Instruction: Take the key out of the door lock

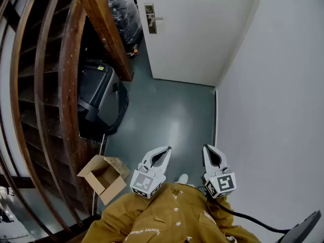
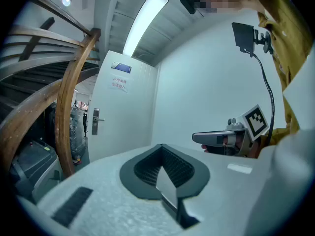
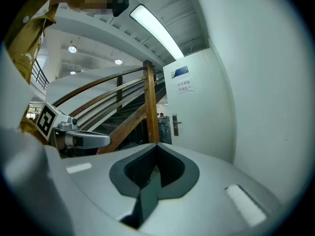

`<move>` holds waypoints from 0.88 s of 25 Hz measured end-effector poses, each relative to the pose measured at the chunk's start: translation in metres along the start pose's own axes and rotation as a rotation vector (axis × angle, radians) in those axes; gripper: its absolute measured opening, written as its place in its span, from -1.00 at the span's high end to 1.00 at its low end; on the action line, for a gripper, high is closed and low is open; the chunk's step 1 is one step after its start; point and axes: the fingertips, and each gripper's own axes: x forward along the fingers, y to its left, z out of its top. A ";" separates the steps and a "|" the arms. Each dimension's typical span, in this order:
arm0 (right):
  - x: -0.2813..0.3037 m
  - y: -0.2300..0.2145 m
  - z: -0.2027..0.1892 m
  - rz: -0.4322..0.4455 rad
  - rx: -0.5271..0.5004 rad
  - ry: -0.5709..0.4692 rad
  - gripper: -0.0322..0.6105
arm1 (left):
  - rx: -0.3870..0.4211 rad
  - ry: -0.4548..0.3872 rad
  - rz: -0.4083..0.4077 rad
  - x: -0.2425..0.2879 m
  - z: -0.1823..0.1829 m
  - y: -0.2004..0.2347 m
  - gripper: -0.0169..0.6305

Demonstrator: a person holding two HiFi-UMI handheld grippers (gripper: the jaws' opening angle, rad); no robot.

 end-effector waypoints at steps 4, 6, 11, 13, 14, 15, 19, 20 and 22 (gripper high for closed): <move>-0.005 0.010 0.000 -0.005 0.000 0.017 0.89 | -0.009 0.016 0.001 -0.011 0.000 0.000 0.95; -0.004 0.013 0.001 -0.001 -0.005 0.018 0.89 | -0.009 0.012 0.001 -0.013 0.002 -0.001 0.95; -0.003 0.023 0.009 0.027 0.016 -0.019 0.88 | -0.005 0.009 -0.009 -0.012 0.002 -0.002 0.95; -0.003 0.025 0.011 0.033 0.018 -0.021 0.70 | -0.009 0.016 -0.013 -0.011 0.001 -0.002 0.95; -0.004 0.024 0.012 0.029 0.012 -0.020 0.69 | -0.010 0.015 -0.013 -0.010 0.001 -0.003 0.95; -0.005 0.021 0.012 0.021 0.005 -0.019 0.71 | -0.011 0.014 -0.012 -0.008 0.002 -0.005 0.95; -0.011 0.004 0.006 0.002 0.028 -0.017 0.88 | -0.005 0.015 0.012 -0.004 0.000 -0.007 0.96; -0.012 0.000 0.002 -0.001 0.040 -0.013 0.88 | -0.009 0.016 0.020 -0.004 -0.001 -0.007 0.96; -0.008 -0.006 -0.004 0.003 0.039 -0.001 0.88 | -0.026 0.014 0.042 -0.005 -0.002 -0.003 0.95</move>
